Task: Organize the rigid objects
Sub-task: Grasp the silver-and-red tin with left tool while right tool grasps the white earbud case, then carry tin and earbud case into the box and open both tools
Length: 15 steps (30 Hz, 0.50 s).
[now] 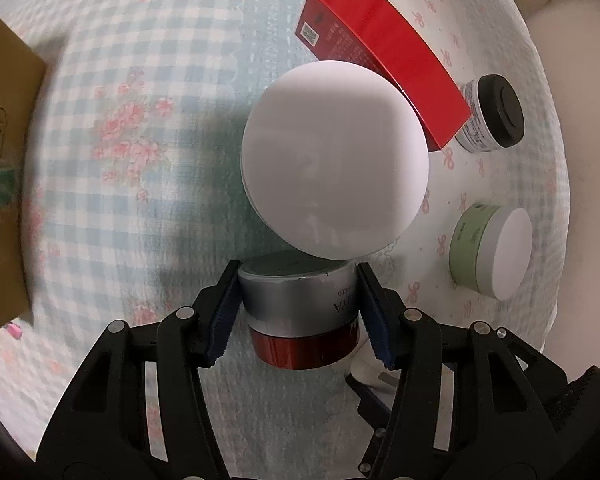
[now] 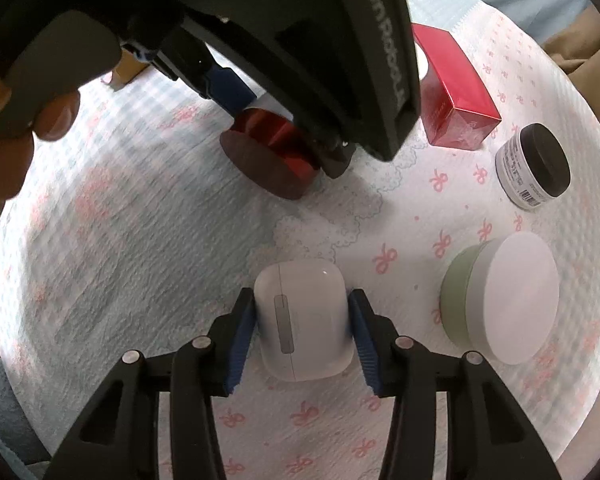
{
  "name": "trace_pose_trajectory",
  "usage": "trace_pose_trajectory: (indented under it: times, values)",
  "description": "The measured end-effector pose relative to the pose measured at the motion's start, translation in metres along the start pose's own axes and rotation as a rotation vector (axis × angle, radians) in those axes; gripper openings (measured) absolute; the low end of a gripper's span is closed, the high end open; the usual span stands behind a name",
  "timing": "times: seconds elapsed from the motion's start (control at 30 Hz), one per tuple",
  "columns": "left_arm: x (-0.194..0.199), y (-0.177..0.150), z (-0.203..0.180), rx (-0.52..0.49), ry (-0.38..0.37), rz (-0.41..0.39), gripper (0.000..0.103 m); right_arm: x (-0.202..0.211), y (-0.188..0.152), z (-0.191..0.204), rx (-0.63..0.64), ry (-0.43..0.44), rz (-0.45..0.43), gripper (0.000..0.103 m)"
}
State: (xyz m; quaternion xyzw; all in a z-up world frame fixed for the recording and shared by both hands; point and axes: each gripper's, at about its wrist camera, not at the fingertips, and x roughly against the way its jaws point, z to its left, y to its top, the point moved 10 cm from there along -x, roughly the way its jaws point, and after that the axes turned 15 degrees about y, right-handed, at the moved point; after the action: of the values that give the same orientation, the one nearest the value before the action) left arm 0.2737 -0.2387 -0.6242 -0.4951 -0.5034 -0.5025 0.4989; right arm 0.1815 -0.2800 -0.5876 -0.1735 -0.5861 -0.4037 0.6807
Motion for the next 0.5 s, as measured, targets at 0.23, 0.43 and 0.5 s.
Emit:
trace_pose_trajectory:
  times: [0.23, 0.43, 0.5]
  values:
    - [-0.002, 0.005, 0.003, 0.027, -0.013, 0.000, 0.052, 0.006, 0.005, -0.009, -0.032, 0.013, -0.021, 0.043]
    - [0.020, 0.003, 0.021, 0.056, -0.019, -0.010, 0.052, 0.023, 0.013, -0.014, -0.098, 0.011, -0.055, 0.043]
    - [0.029, -0.001, 0.027, 0.072, -0.026, -0.016, 0.052, 0.029, 0.016, -0.016, -0.114, 0.009, -0.065, 0.043]
